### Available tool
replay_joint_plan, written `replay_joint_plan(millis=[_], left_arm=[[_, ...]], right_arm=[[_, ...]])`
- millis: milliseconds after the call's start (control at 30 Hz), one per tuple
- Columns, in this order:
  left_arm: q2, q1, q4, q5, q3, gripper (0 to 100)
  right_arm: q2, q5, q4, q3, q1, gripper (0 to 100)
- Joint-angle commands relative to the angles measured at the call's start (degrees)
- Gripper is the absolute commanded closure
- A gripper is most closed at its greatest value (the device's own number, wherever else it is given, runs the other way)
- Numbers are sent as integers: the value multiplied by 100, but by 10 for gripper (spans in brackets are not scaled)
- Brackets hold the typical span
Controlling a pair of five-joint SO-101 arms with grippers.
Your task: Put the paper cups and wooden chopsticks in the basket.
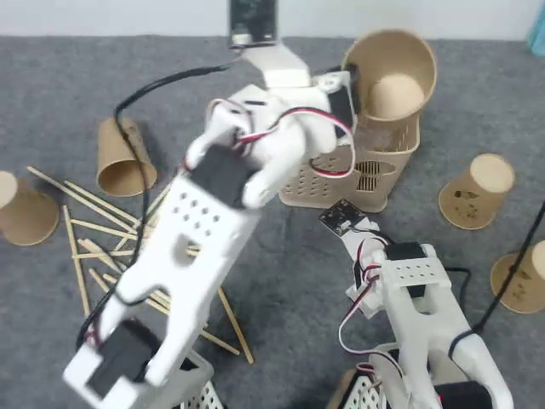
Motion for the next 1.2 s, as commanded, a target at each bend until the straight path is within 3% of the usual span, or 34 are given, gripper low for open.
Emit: replay_joint_plan(millis=[0,400,500,600,767,900,1033,1167], left_arm=[[343,0,-158,70,-189,988],[993,-70,44,62,-198,985],[993,-35,105,-369,-84,979],[967,70,404,-809,40,898],[853,35,1081,-791,-154,701],[545,9,1433,-800,-303,659],[-114,-352,1688,-800,-312,659],[-809,-1222,1934,-800,-295,659]], right_arm=[[-277,-53,-101,-62,75,978],[-277,-44,-101,-62,75,978],[-277,-44,-101,-62,75,978],[-277,-44,-101,-62,75,978],[-277,-44,-101,-62,75,978],[-277,-44,-101,-62,75,978],[-277,-53,-101,-62,75,978],[-277,-53,-101,-62,84,978]])
